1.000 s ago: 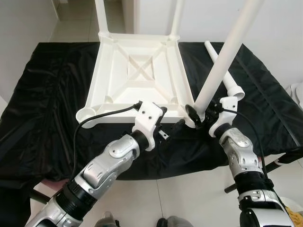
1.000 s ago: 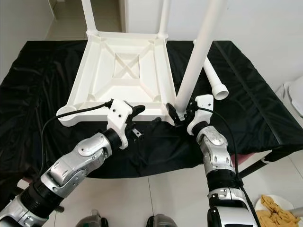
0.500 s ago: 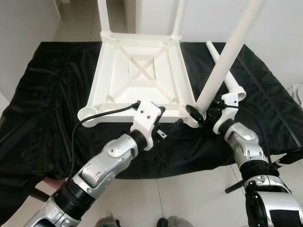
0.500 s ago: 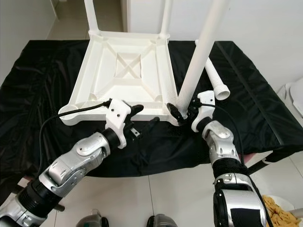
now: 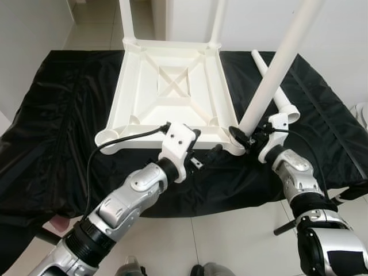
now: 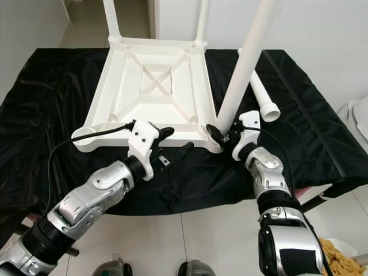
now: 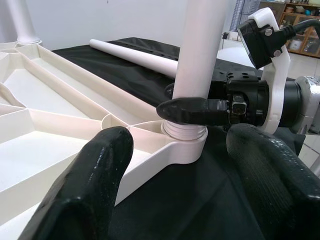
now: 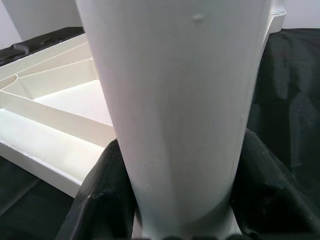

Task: Building children table

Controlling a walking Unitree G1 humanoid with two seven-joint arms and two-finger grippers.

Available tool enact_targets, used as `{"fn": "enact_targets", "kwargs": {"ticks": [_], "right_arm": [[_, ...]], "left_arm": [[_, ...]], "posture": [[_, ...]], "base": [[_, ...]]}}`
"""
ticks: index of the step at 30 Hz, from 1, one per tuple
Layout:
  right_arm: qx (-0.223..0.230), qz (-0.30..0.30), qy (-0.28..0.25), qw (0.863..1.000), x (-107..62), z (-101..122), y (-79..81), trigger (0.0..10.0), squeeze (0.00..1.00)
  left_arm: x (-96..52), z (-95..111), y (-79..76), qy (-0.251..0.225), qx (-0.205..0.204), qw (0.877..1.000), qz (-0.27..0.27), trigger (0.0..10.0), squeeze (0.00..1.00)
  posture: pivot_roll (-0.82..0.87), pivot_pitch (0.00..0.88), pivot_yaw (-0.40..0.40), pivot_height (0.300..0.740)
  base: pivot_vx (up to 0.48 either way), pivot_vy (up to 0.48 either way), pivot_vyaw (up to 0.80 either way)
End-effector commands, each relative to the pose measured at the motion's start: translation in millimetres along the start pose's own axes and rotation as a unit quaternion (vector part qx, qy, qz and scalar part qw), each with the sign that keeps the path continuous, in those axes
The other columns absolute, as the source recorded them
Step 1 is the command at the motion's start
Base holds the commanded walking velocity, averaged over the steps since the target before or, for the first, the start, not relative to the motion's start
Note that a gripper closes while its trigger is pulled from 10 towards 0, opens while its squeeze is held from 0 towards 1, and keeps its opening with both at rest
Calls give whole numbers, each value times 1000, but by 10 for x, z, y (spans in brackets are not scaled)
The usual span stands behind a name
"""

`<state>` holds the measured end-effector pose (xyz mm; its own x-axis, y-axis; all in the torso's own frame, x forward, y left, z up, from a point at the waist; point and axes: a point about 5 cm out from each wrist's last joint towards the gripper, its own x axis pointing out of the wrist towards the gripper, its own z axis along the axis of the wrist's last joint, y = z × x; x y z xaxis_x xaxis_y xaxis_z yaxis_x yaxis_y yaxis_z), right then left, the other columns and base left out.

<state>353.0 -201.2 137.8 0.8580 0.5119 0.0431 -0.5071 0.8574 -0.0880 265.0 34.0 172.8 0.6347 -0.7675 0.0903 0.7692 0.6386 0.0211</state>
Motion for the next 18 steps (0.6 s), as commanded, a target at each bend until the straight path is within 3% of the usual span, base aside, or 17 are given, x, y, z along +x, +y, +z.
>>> {"fn": "enact_targets", "kwargs": {"ticks": [1,8,9,10,11,18], "right_arm": [[1,0,0,1000,-21,-10,-26,0,0],[5,8,-5,1000,-43,-35,-27,0,0],[6,3,-3,1000,-45,-40,-31,9373,0],[6,3,-3,1000,-45,-40,-31,9373,0],[10,-2,-3,1000,-45,-42,-29,10000,0],[35,-48,-14,998,-28,-56,26,10000,0]], "left_arm": [[-12,15,-106,1,6,992,-124,10000,0],[-12,14,-107,2,5,992,-124,10000,0],[-12,13,-106,2,5,992,-124,10000,0],[-12,13,-106,2,5,992,-124,10000,0],[-13,11,-107,2,5,992,-123,10000,0],[-25,-4,-116,4,4,992,-123,10000,0]], "posture": [[10,47,-9,740],[9,48,-10,740],[9,48,-10,740],[9,48,-10,740],[10,49,-12,740],[10,51,-15,740]], "base": [[0,0,0],[0,0,0],[0,0,0],[0,0,0],[0,0,0],[0,0,0]]}}
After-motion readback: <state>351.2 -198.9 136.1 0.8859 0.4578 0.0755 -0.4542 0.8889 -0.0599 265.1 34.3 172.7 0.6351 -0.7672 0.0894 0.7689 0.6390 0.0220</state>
